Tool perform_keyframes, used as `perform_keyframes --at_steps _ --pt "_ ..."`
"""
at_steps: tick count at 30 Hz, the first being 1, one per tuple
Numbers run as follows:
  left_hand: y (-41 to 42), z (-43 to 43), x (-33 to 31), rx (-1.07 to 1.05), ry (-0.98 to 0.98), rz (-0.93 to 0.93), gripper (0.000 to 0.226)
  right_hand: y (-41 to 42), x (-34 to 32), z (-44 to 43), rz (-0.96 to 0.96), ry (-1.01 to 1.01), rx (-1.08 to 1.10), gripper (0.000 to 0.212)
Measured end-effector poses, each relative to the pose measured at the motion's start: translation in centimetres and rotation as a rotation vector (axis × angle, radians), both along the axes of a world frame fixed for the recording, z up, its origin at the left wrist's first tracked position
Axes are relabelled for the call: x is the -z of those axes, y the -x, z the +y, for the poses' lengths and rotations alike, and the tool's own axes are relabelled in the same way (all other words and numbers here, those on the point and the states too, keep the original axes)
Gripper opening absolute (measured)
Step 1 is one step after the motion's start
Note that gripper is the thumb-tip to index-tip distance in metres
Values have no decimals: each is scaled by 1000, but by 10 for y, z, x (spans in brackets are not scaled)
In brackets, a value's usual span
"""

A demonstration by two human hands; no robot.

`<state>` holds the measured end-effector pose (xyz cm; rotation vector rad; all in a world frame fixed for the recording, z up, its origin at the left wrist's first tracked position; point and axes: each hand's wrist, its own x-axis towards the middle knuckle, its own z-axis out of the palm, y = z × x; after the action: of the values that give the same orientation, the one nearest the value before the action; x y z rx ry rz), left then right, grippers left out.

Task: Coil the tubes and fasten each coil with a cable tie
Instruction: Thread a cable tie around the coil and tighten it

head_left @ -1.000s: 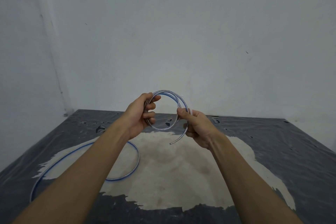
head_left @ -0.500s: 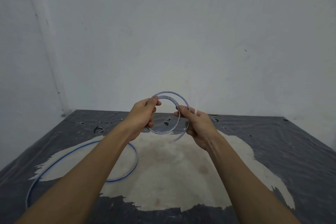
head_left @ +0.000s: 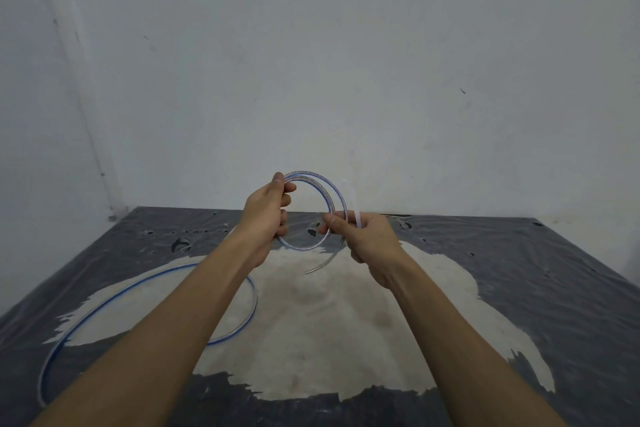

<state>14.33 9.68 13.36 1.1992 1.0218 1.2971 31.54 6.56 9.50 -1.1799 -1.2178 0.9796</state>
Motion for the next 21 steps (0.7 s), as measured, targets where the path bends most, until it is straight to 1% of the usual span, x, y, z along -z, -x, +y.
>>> perform_keyframes --at_steps 4,6,8,9,12,16,18,21 --pt "-6 -2 1 25 43 -69 36 6 -2 2 -62 -55 189 27" --pt "-9 -2 0 32 57 -109 35 9 -4 2 -40 -3 202 35" --pt "-11 -1 -1 27 57 -180 33 14 -5 0 -5 89 179 49" --pt "-12 0 -2 16 60 -225 33 16 -6 0 18 123 156 53" --pt "-13 2 -4 -29 63 -345 31 22 -4 -3 60 158 67 43" --pt "-13 3 -2 -56 57 -385 32 26 -6 -5 83 156 -7 32" --pt "-11 1 -1 -64 60 -431 32 26 -8 -6 128 159 -46 23" --pt "-7 2 -4 -79 66 -524 33 22 -6 -11 205 159 -204 25"
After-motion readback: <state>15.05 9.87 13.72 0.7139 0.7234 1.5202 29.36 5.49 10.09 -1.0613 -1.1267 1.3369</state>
